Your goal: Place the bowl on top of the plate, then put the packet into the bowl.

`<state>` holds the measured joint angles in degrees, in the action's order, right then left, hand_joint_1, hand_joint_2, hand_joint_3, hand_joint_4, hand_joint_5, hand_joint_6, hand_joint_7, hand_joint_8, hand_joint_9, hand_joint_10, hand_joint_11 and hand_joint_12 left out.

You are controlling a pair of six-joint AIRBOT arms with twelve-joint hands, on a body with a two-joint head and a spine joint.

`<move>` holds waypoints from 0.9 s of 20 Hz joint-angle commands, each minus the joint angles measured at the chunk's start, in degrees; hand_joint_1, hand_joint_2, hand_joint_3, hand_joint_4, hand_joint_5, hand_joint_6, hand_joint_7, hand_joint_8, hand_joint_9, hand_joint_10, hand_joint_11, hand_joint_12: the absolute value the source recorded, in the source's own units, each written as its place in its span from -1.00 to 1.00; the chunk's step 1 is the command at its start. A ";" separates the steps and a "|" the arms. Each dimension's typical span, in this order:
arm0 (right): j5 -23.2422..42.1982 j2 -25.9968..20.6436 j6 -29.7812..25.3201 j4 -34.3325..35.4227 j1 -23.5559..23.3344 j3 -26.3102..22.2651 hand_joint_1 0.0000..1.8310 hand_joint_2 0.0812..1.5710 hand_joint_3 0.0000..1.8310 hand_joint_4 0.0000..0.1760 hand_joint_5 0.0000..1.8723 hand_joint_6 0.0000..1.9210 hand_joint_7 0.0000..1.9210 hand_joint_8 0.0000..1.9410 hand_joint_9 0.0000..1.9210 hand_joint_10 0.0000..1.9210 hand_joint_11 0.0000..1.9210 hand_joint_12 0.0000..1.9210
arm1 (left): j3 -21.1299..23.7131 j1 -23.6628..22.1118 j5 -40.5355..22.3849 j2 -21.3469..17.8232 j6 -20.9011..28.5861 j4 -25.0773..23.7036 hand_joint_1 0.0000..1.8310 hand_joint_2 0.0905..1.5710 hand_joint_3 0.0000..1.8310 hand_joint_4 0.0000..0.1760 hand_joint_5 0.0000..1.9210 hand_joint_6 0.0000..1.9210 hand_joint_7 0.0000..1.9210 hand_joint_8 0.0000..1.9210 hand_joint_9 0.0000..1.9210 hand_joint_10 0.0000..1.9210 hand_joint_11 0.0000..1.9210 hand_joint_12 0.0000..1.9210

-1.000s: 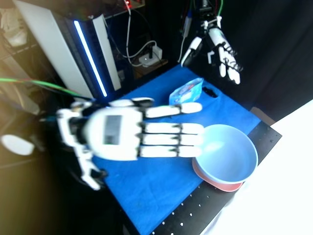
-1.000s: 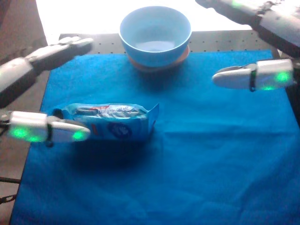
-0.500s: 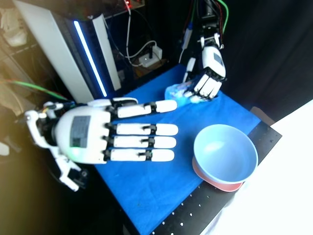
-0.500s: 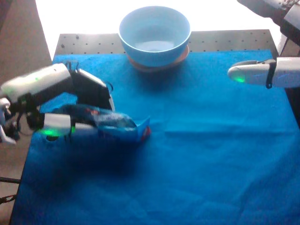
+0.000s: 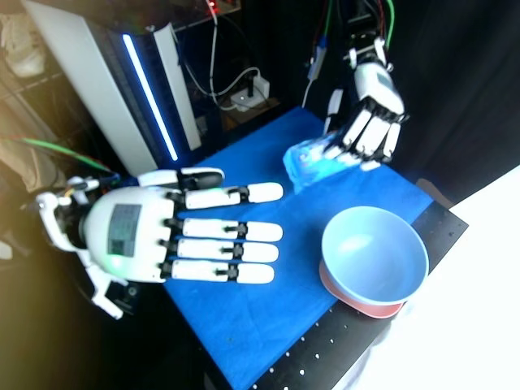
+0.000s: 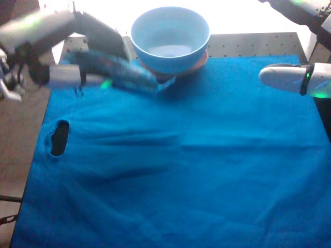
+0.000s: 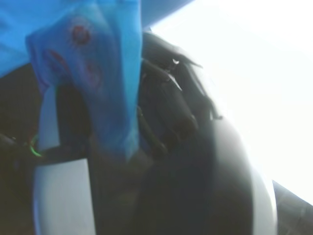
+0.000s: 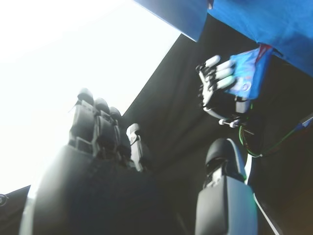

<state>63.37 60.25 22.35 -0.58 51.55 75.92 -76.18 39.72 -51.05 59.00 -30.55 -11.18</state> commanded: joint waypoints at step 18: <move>6.97 1.79 -0.38 2.78 0.48 0.97 -0.48 0.31 -1.00 1.00 -1.00 -1.00 -1.00 -1.00 -1.00 -1.00 -1.00 -1.00 | -18.99 -20.30 16.26 18.32 -6.40 1.10 0.52 0.31 -1.00 -1.00 0.24 -0.64 0.05 -0.02 0.12 0.14 -0.01 0.13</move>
<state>63.13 62.00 22.35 0.67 52.47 76.75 -95.29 20.45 -28.49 77.60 -37.15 -11.51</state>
